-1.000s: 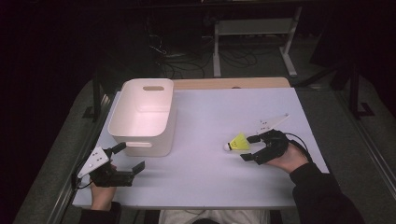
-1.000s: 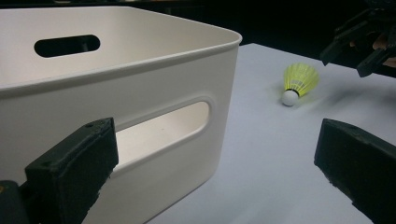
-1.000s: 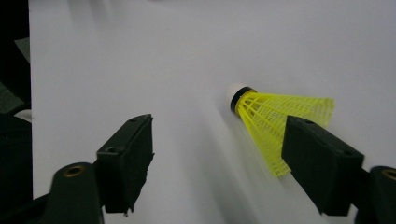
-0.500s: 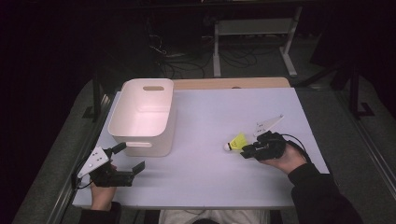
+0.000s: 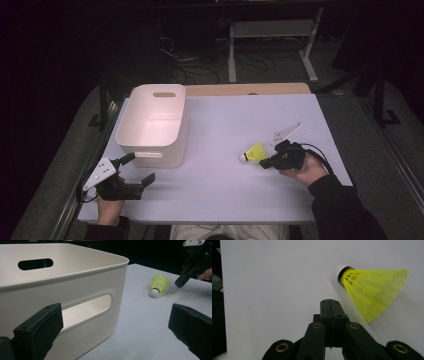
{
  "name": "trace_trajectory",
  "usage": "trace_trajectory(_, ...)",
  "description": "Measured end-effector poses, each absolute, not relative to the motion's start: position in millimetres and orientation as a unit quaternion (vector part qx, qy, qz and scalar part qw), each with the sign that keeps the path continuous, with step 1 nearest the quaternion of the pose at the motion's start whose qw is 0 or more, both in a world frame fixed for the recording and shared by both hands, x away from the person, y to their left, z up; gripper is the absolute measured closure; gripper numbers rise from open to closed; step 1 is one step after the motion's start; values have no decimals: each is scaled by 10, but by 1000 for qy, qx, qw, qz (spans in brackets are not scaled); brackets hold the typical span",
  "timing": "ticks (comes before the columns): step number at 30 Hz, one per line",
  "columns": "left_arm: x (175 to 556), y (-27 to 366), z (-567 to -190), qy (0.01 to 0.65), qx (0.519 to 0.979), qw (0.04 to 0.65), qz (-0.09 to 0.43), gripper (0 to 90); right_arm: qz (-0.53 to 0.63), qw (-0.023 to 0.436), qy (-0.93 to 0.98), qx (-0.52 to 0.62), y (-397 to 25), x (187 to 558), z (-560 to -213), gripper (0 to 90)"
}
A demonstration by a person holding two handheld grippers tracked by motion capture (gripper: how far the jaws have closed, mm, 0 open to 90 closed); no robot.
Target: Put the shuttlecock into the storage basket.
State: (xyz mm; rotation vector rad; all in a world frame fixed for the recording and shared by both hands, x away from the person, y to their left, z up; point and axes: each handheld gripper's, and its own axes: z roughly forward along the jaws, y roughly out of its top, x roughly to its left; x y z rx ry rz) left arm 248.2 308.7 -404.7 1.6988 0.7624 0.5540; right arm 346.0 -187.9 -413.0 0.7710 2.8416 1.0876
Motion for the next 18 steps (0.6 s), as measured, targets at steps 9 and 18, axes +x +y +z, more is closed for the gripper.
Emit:
trace_trajectory(9,2482,3086,-4048,323,724,563,235,0,342,-13,904,255,-1925,3521,-4227,888)
trace_trajectory(18,2483,3085,-4049,323,724,562,235,0,341,-11,903,263,-1965,3597,-4286,888)
